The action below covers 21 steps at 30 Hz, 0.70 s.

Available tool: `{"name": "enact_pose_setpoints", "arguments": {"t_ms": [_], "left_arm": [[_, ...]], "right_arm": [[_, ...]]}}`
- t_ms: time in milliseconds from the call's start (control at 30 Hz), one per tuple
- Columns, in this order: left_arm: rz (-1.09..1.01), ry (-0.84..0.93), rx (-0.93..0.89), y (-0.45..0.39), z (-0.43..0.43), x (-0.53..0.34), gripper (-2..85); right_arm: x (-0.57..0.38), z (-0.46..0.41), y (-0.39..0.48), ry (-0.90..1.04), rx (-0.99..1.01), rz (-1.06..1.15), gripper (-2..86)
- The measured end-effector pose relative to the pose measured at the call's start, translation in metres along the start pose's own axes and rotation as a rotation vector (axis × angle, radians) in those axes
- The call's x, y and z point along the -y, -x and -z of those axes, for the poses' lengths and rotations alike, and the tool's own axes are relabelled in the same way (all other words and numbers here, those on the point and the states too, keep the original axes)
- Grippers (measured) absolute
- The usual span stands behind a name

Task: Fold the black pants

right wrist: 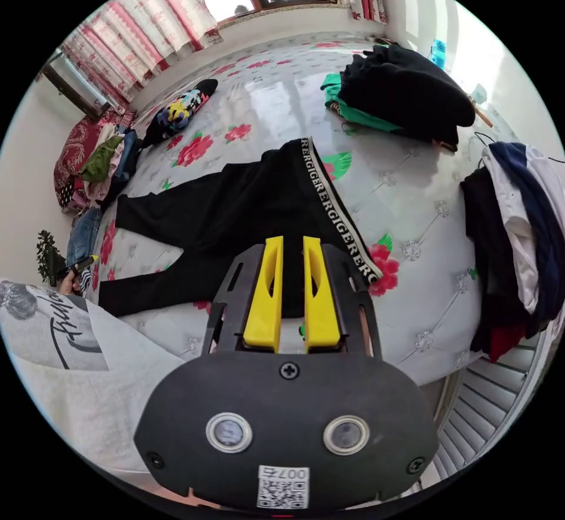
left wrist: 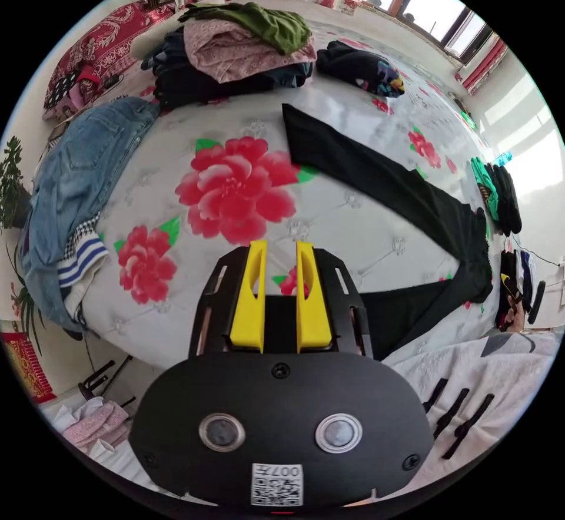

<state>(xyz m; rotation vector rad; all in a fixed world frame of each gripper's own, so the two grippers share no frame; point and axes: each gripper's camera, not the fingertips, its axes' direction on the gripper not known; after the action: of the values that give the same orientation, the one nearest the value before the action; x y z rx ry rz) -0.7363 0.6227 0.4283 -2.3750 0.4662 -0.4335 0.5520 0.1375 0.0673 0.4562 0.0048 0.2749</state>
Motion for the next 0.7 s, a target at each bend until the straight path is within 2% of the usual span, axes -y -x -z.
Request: {"name": "enact_pose_setpoints", "arguments": {"t_ms": [100,233,533,700], "left_arm": [[0.038,0.060,0.023,0.016,-0.003,-0.033,7.7],[0.077,-0.002,-0.030,0.032,0.002,-0.036,8.1],[0.012,-0.109,-0.217,0.043,-0.031,0.089,12.0],[-0.030,-0.060,-0.218,0.028,-0.071,0.171,14.3]], "right_arm": [[-0.006,-0.013,0.028,-0.003,0.048,0.073,7.5],[0.033,-0.044,0.097,0.009,0.155,0.264,7.8],[0.080,-0.087,0.232,0.098,0.305,0.501,7.7],[0.067,-0.085,0.239,0.140,0.284,0.493,7.5]]}}
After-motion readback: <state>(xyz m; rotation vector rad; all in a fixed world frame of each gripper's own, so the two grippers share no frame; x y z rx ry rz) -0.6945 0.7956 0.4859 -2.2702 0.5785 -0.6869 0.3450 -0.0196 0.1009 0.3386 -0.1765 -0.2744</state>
